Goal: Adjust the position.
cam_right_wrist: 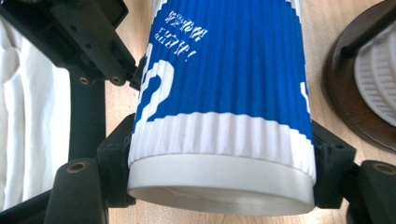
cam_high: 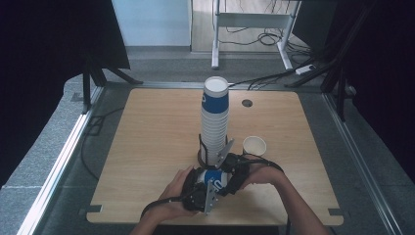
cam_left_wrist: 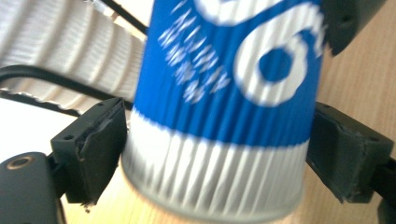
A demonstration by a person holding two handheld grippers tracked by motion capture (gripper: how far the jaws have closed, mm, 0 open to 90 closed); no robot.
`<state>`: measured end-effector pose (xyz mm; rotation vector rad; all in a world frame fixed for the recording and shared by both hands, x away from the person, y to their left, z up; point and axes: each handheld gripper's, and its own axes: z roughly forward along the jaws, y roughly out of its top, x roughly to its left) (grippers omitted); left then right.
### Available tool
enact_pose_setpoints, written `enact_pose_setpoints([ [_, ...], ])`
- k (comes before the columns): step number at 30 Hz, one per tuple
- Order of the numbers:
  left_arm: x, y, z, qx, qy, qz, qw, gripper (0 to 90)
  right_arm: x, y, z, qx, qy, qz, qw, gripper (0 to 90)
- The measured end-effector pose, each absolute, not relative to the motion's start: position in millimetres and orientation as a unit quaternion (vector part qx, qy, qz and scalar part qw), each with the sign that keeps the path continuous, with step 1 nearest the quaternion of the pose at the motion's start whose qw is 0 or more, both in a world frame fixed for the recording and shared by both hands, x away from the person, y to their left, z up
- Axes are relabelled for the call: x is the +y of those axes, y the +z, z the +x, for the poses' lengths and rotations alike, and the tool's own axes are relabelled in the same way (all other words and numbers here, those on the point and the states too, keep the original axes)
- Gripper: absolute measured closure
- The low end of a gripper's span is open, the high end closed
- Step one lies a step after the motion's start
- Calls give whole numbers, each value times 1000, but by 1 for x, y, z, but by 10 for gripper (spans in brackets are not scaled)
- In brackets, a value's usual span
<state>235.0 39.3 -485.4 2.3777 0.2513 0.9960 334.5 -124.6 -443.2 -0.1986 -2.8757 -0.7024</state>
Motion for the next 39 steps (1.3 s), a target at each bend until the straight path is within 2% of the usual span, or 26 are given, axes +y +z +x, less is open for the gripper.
enact_pose_setpoints([
  [11, 72, -465, 244, 166, 284, 865, 379, 69, -155, -424, 324, -932, -346, -107, 27, 278],
  [19, 87, -458, 249, 212, 206, 841, 452, 71, -164, -427, 312, -902, -415, -122, -4, 277],
  [39, 101, -452, 256, 263, 121, 796, 531, 71, -172, -451, 298, -818, -544, -178, -54, 277],
])
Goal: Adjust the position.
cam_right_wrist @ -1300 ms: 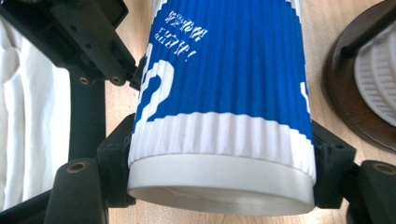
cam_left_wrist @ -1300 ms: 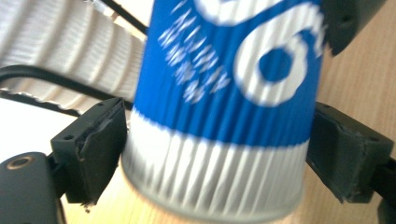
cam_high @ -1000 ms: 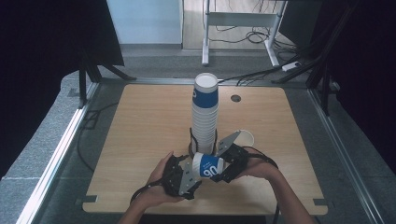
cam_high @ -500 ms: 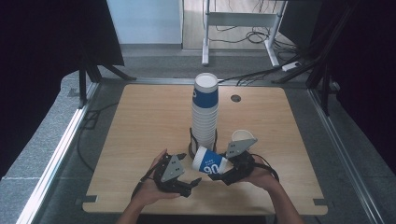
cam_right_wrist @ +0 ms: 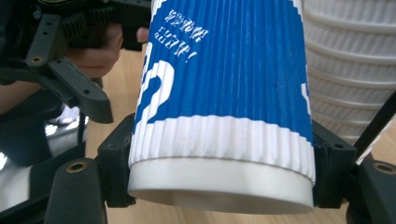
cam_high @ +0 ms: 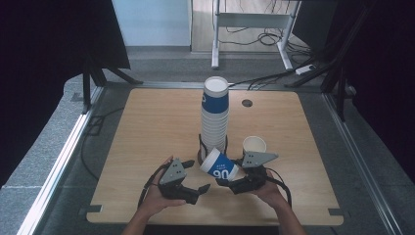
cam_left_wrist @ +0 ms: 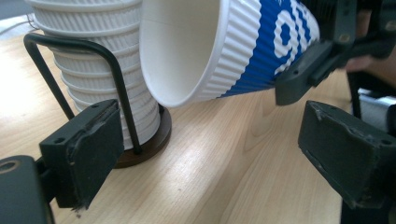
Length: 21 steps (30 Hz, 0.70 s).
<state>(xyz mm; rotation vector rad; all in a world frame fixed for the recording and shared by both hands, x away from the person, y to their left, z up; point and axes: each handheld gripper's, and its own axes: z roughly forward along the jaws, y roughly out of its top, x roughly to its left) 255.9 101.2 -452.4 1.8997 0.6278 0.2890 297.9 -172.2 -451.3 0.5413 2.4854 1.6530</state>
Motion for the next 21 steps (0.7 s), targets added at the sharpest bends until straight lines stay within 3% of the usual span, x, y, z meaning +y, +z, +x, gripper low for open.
enact_pose_setpoints([
  [12, 106, -452, 264, 300, 21, 755, 582, 77, -174, -466, 290, 787, 586, 174, 80, 277],
  [21, 106, -451, 263, 302, 3, 747, 593, 77, -169, -473, 287, 776, 600, 172, 90, 277],
])
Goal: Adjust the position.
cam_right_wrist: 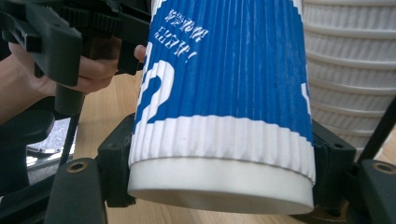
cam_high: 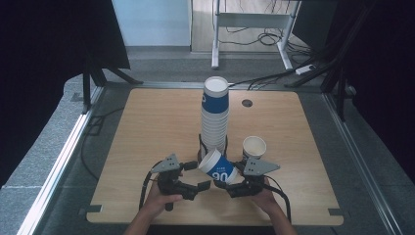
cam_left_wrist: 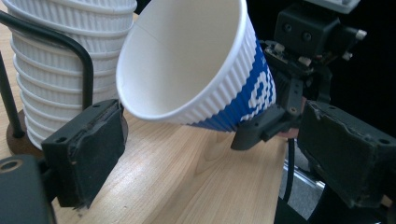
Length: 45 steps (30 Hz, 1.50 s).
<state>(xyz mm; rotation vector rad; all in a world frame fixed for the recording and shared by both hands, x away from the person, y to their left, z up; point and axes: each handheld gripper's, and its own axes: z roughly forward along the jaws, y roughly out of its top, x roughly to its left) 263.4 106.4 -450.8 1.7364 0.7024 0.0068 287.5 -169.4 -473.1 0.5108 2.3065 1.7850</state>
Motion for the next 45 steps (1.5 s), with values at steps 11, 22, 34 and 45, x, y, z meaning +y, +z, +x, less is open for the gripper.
enact_pose_setpoints([
  [11, 106, -452, 268, 324, -26, 725, 607, 77, -163, -478, 281, 755, 627, 163, 103, 278],
  [22, 105, -453, 272, 324, -45, 720, 612, 75, -150, -479, 274, 755, 634, 135, 96, 278],
  [34, 102, -456, 276, 335, -62, 709, 617, 78, -140, -483, 271, 772, 617, 117, 99, 280],
  [45, 101, -456, 274, 329, -41, 707, 624, 114, -136, -485, 271, 778, 608, 116, 103, 279],
])
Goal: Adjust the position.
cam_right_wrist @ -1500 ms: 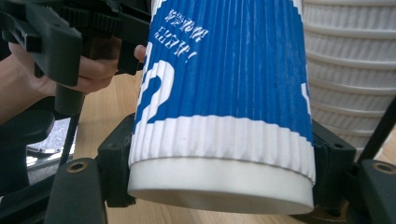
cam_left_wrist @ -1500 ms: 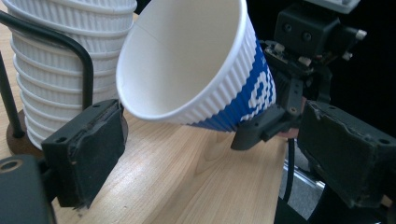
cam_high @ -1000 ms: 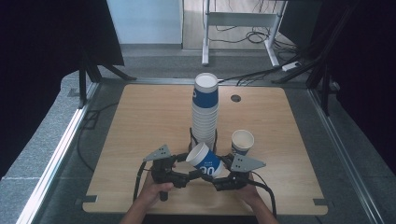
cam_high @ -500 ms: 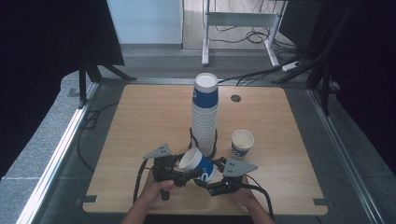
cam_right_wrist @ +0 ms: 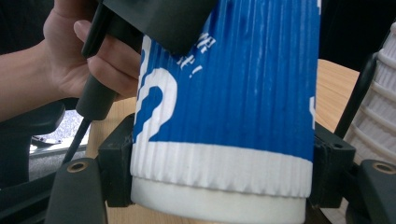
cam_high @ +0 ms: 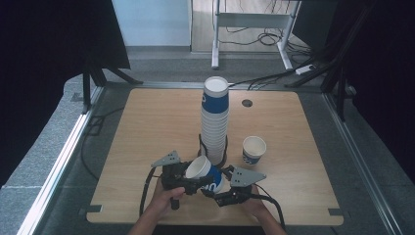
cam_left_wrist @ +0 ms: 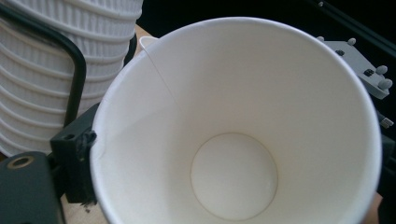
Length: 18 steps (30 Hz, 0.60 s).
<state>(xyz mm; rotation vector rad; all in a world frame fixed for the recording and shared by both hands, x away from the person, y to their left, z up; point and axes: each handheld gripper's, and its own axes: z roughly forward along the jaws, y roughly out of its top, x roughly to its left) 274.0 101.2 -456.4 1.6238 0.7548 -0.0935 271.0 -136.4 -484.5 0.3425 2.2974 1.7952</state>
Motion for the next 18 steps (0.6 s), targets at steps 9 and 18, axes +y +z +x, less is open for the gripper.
enact_pose_setpoints([
  [9, 102, -455, 271, 320, -26, 703, 634, 146, -135, -483, 272, 783, 604, 121, 91, 270],
  [18, 106, -449, 269, 311, 6, 715, 627, 150, -141, -477, 273, 781, 604, 133, 81, 196],
])
